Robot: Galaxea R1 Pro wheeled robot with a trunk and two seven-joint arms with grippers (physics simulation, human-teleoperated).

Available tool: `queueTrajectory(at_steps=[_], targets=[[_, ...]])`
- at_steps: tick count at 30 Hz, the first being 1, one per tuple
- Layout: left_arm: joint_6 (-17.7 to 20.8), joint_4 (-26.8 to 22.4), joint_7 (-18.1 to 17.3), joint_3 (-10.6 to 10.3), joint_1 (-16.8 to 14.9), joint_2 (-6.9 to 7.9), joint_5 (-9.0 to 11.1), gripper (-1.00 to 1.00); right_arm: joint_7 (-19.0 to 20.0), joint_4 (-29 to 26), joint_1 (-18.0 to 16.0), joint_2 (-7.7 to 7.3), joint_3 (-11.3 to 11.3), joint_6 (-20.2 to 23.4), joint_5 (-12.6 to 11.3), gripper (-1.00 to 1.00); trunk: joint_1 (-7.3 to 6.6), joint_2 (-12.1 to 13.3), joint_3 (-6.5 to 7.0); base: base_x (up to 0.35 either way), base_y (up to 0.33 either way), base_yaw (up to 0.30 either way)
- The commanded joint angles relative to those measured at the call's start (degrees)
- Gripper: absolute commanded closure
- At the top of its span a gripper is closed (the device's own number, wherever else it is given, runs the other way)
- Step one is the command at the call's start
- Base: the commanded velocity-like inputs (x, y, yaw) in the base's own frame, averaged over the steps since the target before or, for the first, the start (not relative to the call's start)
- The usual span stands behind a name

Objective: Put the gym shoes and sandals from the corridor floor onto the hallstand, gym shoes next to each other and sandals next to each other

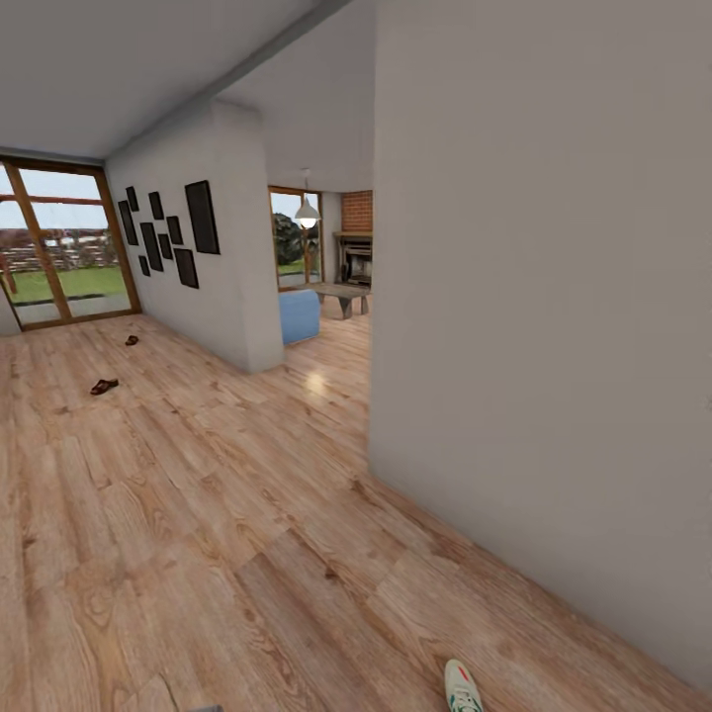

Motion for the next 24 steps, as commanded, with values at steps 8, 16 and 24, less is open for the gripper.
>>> queueTrajectory(at_steps=[8,16,24], targets=[[-0.2,0.0,0.0,0.1,0.0,-0.03,0.1,-1.00,0.0,-0.2,0.0,0.08,0.2,-0.1,0.1,-1.00,0.00,0.0,-0.05,0.000,-0.140,-0.013],[-0.2,0.0,0.0,0.1,0.0,-0.03,0.1,-1.00,-0.1,-0.2,0.0,0.07,0.2,-0.1,0.0,-1.00,0.00,0.0,0.04,0.000,-0.014,-0.189],[-0.2,0.0,0.0,0.2,0.0,-0.02,0.1,-1.00,-0.1,-0.2,0.0,0.10,0.1,-0.1,0.0,-1.00,0.00,0.0,0.15,0.006,-0.001,-0.202]])
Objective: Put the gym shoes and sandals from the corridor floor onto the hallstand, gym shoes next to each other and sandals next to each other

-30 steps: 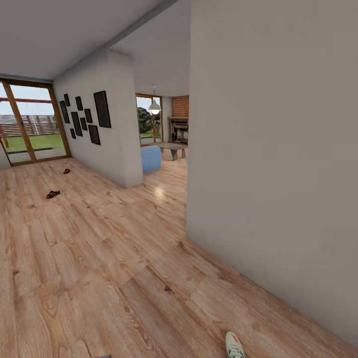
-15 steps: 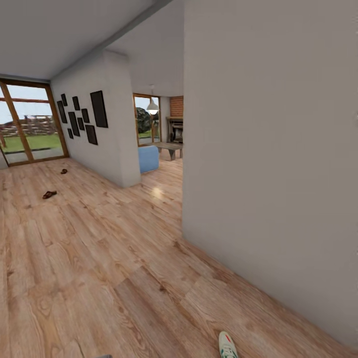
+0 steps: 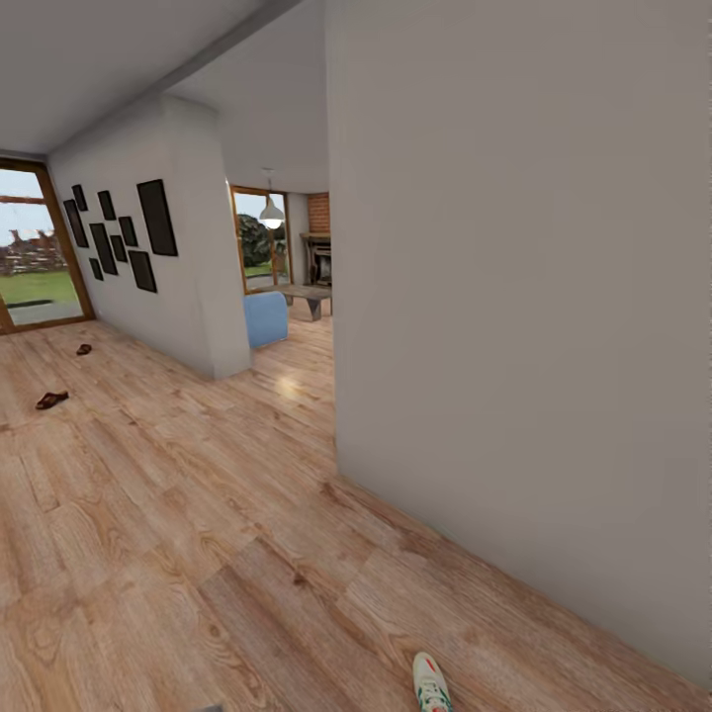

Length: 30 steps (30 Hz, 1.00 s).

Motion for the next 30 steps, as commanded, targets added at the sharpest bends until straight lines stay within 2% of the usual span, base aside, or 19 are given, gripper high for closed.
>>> queueTrajectory(at_steps=[1,9,22,25,26,30], targets=[[-0.2,0.0,0.0,0.1,0.0,-0.02,0.1,-1.00,0.0,-0.1,0.0,0.00,0.0,-0.1,0.0,-1.00,0.01,0.0,-0.04,0.065,0.000,-0.047],[-0.1,0.0,0.0,0.1,0.0,-0.02,0.0,-1.00,0.1,0.0,0.0,-0.04,-0.1,-0.1,0.0,-1.00,0.01,0.0,-0.04,0.120,0.000,-0.014],[0.5,-0.8,0.1,-0.1,-0.8,-0.08,-0.3,-1.00,0.0,-1.6,0.0,-0.14,-0.2,0.1,-0.3,-1.00,0.01,0.0,-0.04,0.015,0.000,-0.001],[2.5,-1.6,0.1,-0.1,-4.1,-0.06,-0.3,-1.00,-0.2,-5.5,-0.1,-0.14,-0.2,0.5,-0.3,-1.00,0.01,0.0,-0.04,0.002,0.000,0.000],[7.5,-2.0,0.0,-0.1,-9.0,-0.05,-0.3,-1.00,-0.3,-10.1,-0.3,-0.14,-0.3,0.9,-0.3,-1.00,0.01,0.0,-0.04,0.000,0.000,0.000],[13.6,-2.2,-0.3,-0.1,-14.3,-0.05,-0.3,-1.00,-0.3,-15.3,-0.7,-0.09,-0.3,2.6,-0.3,-1.00,0.01,0.0,-0.04,0.000,0.000,0.000]])
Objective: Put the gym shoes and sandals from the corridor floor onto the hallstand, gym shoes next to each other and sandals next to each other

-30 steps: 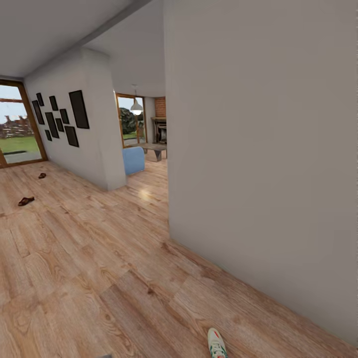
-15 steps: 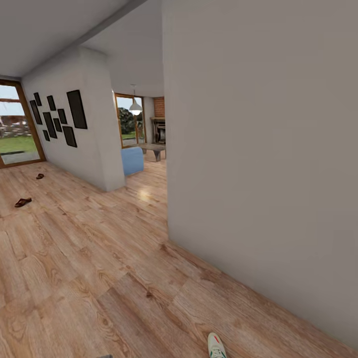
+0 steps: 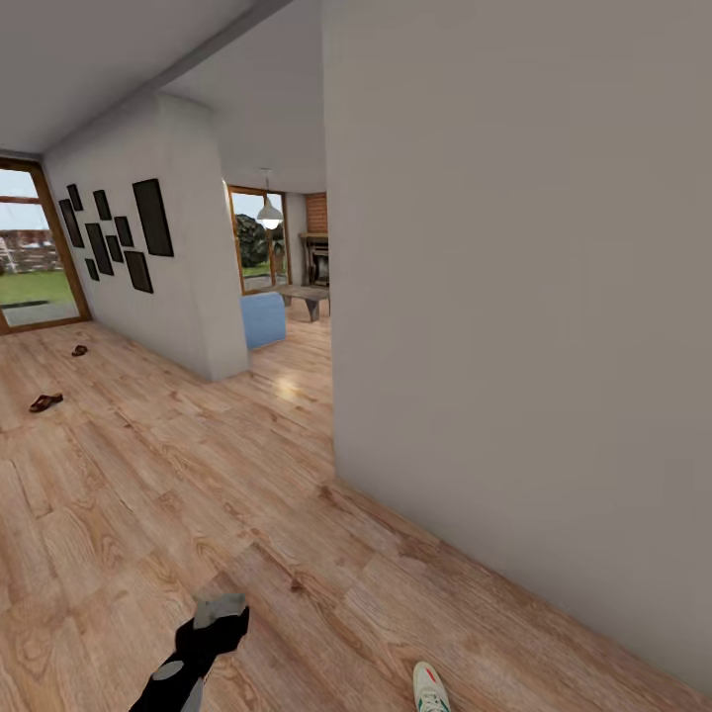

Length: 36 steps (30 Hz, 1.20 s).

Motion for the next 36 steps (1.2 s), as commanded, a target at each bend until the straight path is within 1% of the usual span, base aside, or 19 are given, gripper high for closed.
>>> queueTrajectory(at_steps=[1,3,4,8,9,10,11,15,19,20,21,25,31,36], targets=[[4.0,-0.1,-1.1,0.1,-5.0,-0.03,0.1,-1.00,0.0,-6.3,-1.0,0.03,0.0,4.7,0.0,-1.00,0.00,0.0,-0.07,0.000,0.000,0.000],[5.1,-0.1,-2.3,0.1,-6.8,-0.05,0.0,-1.00,0.0,-9.1,-1.4,0.02,0.0,8.1,0.0,-1.00,0.00,0.0,-0.07,0.000,0.000,0.000],[5.8,-0.1,-3.8,0.0,-8.2,-0.07,0.0,-1.00,0.0,-11.5,-1.7,0.02,0.0,11.7,0.0,-1.00,0.00,0.0,-0.07,0.000,0.000,0.000],[6.6,-0.1,-6.8,0.0,-9.7,-0.04,-0.1,-1.00,0.1,-15.3,-2.1,0.01,0.0,18.4,0.0,-1.00,0.00,0.0,-0.07,0.000,0.000,0.000],[6.7,-0.1,-7.8,0.0,-10.1,0.01,-0.1,-1.00,0.1,-17.4,-2.2,0.01,0.0,20.9,0.0,-1.00,0.00,0.0,-0.07,0.000,0.000,0.000],[6.8,-0.1,-8.1,0.0,-10.2,0.04,-0.1,-1.00,0.1,-18.5,-2.2,0.01,0.0,21.8,0.0,-1.00,0.00,0.0,-0.07,0.000,0.000,0.000],[6.9,-0.1,-8.7,0.0,-10.5,0.09,-0.1,-1.00,0.2,-21.1,-2.3,-0.01,0.0,23.6,0.0,-1.00,0.00,0.0,-0.07,0.000,0.000,0.000],[7.0,-0.2,-9.3,0.0,-10.7,0.16,-0.2,-1.00,0.3,-24.0,-2.4,-0.05,0.1,25.1,0.0,-1.00,0.00,0.0,-0.07,0.000,0.000,0.000],[7.0,-0.4,-9.4,0.1,-10.8,0.33,-0.7,-1.00,0.3,-24.5,-2.4,-0.03,0.3,25.4,0.0,-1.00,0.00,0.0,-0.07,0.000,0.000,0.000],[7.0,-1.1,-9.4,0.1,-10.8,0.33,-1.2,-1.00,0.3,-24.5,-2.4,-0.04,0.3,25.4,0.0,-1.00,0.00,0.0,-0.07,0.000,0.000,0.000],[7.0,-1.9,-9.4,0.1,-10.8,0.32,-2.2,-1.00,0.3,-24.6,-2.4,-0.07,0.3,25.5,0.0,-1.00,0.00,0.0,-0.07,0.000,0.000,0.000],[7.0,-2.2,-9.4,0.1,-10.8,0.27,-2.8,-1.00,0.5,-24.5,-2.4,-0.08,0.3,25.5,0.0,-1.00,0.00,0.0,-0.07,0.000,0.000,0.000],[7.0,-2.2,-9.4,0.1,-10.8,0.16,-2.9,-1.00,0.6,-24.5,-2.4,-0.11,0.2,25.5,0.0,-1.00,0.00,0.0,-0.07,0.003,0.000,0.000],[7.1,-2.1,-9.4,0.1,-10.8,0.15,-2.9,-1.00,0.5,-24.5,-2.4,-0.06,0.1,25.5,0.0,-1.00,0.00,0.0,-0.07,0.179,0.000,0.000]])
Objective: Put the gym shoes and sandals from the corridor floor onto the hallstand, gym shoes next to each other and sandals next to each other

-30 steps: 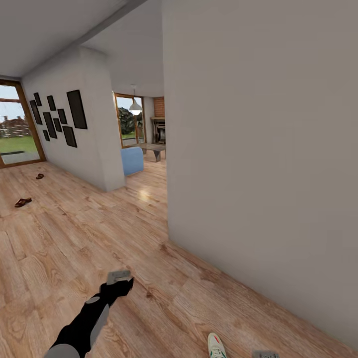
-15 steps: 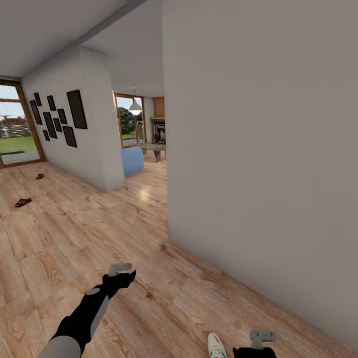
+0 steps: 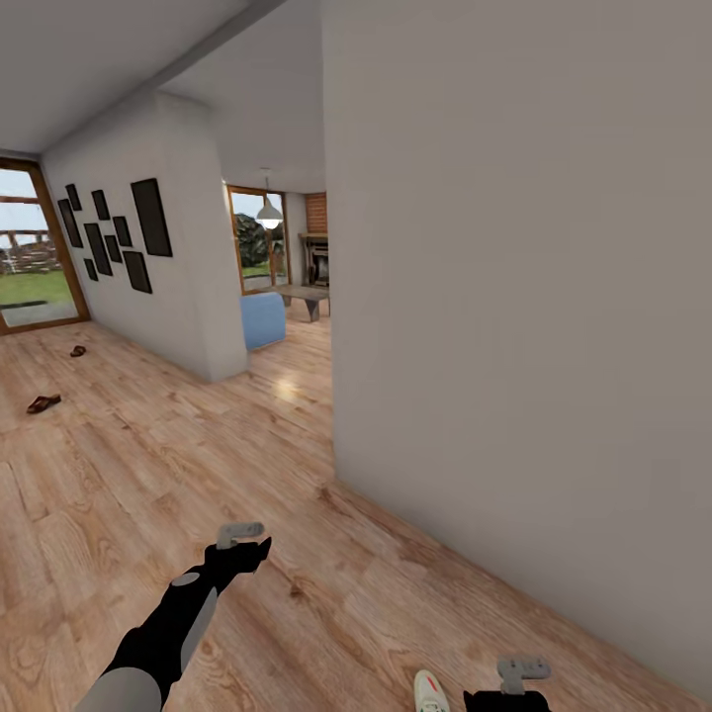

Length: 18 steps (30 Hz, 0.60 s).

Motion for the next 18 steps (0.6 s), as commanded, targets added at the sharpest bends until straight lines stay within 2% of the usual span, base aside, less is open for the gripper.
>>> queueTrajectory(at_steps=[1,5,12,15,18], targets=[[0.4,-0.1,-0.4,0.3,0.0,-0.05,-0.2,-1.00,0.0,-0.1,0.0,0.01,0.0,0.3,0.0,-1.00,0.03,0.0,-0.07,0.236,0.000,0.000],[0.3,-0.1,-0.4,0.3,0.0,-0.05,-0.2,-1.00,-0.1,-0.1,0.0,0.05,0.0,0.1,0.0,-1.00,0.03,0.0,-0.07,0.149,0.000,0.000],[0.3,-0.1,-0.4,0.2,0.0,-0.11,-0.3,-1.00,-0.3,0.7,0.0,0.11,0.1,-0.9,0.0,-1.00,0.03,0.0,-0.07,0.029,0.000,0.000],[0.3,-0.1,-0.4,0.1,0.0,-0.13,-0.2,-1.00,-0.4,2.6,0.0,0.10,0.2,-3.1,0.2,-1.00,0.03,0.0,-0.07,0.005,0.000,0.000],[0.3,-0.1,-0.4,0.1,0.0,-0.17,-0.2,-1.00,-0.4,7.1,-0.1,0.15,0.2,-7.7,0.4,-1.00,0.03,0.0,-0.07,0.002,0.000,0.000]])
